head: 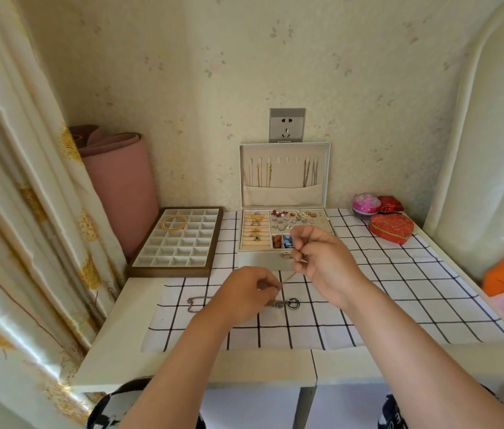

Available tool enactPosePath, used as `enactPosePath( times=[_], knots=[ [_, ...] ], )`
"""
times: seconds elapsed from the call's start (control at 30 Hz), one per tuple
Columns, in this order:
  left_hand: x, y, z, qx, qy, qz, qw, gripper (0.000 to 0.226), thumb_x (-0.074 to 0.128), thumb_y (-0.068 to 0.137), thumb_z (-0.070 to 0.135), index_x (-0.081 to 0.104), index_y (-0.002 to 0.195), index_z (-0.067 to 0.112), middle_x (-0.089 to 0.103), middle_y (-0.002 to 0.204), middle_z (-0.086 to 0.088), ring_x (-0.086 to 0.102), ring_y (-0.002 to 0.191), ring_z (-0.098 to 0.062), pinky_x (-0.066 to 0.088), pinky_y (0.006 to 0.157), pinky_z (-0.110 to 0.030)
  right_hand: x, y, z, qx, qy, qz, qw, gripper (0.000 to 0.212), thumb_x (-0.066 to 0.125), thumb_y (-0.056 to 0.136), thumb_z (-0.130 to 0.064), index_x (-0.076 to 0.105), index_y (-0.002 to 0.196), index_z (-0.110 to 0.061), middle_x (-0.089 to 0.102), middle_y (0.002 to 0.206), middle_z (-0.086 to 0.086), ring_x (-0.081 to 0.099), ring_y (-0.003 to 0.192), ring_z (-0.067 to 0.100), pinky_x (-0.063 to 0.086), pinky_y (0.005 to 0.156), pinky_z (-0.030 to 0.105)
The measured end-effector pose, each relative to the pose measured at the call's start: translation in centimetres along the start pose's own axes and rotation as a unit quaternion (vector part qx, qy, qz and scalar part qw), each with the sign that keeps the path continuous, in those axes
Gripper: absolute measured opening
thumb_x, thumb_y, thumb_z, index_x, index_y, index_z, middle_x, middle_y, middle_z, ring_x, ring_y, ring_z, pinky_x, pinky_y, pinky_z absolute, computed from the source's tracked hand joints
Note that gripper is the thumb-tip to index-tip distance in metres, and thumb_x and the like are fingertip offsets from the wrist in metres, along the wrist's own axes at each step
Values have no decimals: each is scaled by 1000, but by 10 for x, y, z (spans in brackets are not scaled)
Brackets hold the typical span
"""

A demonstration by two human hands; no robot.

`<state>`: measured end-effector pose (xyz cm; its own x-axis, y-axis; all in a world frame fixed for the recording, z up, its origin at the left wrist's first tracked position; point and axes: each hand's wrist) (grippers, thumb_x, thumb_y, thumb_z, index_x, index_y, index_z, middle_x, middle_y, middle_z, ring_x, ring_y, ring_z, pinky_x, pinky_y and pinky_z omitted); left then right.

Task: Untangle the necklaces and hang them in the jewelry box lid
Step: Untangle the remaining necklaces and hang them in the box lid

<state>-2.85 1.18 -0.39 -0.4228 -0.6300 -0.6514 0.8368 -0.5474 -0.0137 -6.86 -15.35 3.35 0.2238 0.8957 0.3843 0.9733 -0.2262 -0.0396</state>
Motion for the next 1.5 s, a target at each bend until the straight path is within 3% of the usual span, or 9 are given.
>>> enactPosePath(
  times=[0.13,0.27,0.43,0.53,0.63,1.1,1.17,1.37,1.5],
  knots=[
    [-4,3,5,-35,-105,-31,993,14,53,99,14,64,93,20,69,80,0,65,70,-13,56,70,-27,-7,-1,-4,-18,-74,35,997,48,31,80,19,69,90,-10,51,74,3,37,57,12,26,46,22],
    [-5,1,11,-56,-96,-65,992,15,50,102,21,63,96,16,64,76,-2,56,57,-9,47,52,-21,-13,-3,-11,-94,-297,63,948,37,46,88,8,72,84,-19,63,80,-11,57,78,5,39,67,21],
    [-2,5,11,-26,-9,-84,996,13,58,97,30,70,96,33,65,94,12,63,84,-15,52,78,-34,-24,-14,-13,-56,-575,-50,815,20,61,89,-24,73,93,-40,65,104,-26,56,106,-3,44,92,25],
    [0,8,12,-5,44,-80,996,13,62,95,31,72,102,34,63,101,18,59,94,-7,45,81,-25,-32,-21,-11,-15,-686,-85,723,15,70,83,-34,73,97,-41,66,105,-23,59,101,1,48,90,26],
    [1,11,14,-15,65,-88,994,12,62,93,36,74,92,37,71,93,9,64,79,-13,53,70,-30,-41,-23,-10,-2,-705,-88,704,15,70,86,-30,75,98,-37,69,97,-19,62,93,3,50,83,24],
    [21,27,32,18,83,-91,992,13,63,89,42,74,96,43,71,94,14,63,91,-8,54,89,-39,-82,-18,-8,17,-646,-29,763,15,67,87,-41,70,73,-38,63,73,-20,59,83,6,40,75,27],
    [23,29,35,10,105,-87,991,14,63,90,39,74,99,37,68,94,11,62,88,-9,55,86,-36,-85,-16,-5,33,-685,-15,727,13,63,88,-39,72,79,-32,67,85,-15,58,96,14,38,88,33],
    [15,30,29,-56,203,-92,973,19,63,92,39,70,93,21,67,93,4,62,85,-12,53,81,-29,-94,-13,-3,89,-837,18,540,33,49,94,-40,64,116,-21,57,126,5,40,125,29,29,104,45],
    [9,22,33,-105,79,-154,979,25,60,94,38,74,90,18,68,78,1,63,66,-14,54,67,-28,-100,-13,-1,77,-851,27,519,32,50,94,-37,64,118,-21,57,124,6,43,121,28,31,102,43]
  ],
)
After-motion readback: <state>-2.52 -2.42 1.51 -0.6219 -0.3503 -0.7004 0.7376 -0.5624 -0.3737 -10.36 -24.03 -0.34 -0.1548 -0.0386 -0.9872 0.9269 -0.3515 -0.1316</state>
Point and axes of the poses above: each hand's wrist, its own y-axis towards the middle knuckle, its own x-axis out of the palm, z = x × y
